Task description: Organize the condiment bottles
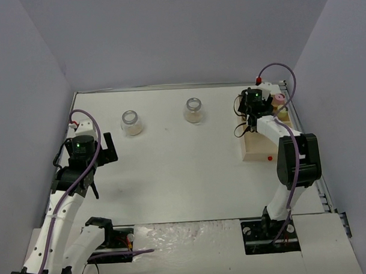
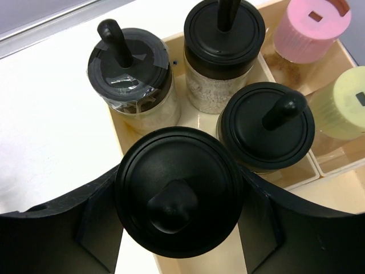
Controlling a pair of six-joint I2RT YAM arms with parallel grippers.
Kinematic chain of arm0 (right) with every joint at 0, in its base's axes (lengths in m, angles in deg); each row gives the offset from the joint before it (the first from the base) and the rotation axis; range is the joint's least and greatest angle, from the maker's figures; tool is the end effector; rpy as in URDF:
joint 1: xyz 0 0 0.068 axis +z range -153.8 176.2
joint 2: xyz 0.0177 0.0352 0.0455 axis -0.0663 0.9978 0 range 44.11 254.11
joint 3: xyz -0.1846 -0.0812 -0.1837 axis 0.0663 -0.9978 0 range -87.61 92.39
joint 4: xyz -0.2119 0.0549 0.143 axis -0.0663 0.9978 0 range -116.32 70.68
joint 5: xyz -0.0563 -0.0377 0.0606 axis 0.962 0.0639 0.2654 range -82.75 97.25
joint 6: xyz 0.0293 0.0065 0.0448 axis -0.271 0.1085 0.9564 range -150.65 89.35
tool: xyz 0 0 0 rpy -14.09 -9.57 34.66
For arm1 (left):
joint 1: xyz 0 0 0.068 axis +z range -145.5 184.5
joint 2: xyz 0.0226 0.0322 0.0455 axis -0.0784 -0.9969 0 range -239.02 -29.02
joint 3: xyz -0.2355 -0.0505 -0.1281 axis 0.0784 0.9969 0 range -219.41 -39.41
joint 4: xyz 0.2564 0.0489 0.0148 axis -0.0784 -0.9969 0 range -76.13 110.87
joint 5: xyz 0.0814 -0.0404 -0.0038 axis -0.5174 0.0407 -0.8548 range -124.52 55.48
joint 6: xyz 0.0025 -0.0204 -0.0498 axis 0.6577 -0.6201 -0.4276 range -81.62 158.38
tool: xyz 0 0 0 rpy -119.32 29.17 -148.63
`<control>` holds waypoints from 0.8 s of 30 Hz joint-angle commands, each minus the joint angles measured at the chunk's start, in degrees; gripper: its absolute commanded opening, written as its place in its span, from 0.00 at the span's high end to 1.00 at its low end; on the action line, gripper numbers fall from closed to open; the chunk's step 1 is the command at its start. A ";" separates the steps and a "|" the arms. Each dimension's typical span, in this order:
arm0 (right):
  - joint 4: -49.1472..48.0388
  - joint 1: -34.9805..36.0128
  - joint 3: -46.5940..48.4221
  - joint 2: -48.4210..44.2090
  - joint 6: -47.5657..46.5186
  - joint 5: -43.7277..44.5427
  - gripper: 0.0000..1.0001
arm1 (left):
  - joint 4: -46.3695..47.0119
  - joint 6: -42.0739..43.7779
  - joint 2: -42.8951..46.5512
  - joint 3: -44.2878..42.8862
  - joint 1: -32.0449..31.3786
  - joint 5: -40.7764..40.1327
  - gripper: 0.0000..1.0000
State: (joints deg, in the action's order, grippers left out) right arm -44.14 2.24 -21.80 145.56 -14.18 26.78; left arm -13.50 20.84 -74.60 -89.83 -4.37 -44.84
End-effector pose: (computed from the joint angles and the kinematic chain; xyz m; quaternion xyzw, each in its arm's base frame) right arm 0.4079 0.0314 0.2452 0.1719 0.7841 -0.0211 0.5960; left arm 0.1681 -0.0197 0.3287 -0.1102 0.8546 -0.0389 0.5060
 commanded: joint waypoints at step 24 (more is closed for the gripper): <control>1.14 3.19 -0.46 -7.93 3.05 1.77 0.08 | 2.99 0.31 -0.12 -1.97 0.25 0.31 0.03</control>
State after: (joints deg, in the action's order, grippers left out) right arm -43.29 4.40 -22.39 146.52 -10.77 29.20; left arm -13.50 20.84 -74.67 -89.83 -4.37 -44.83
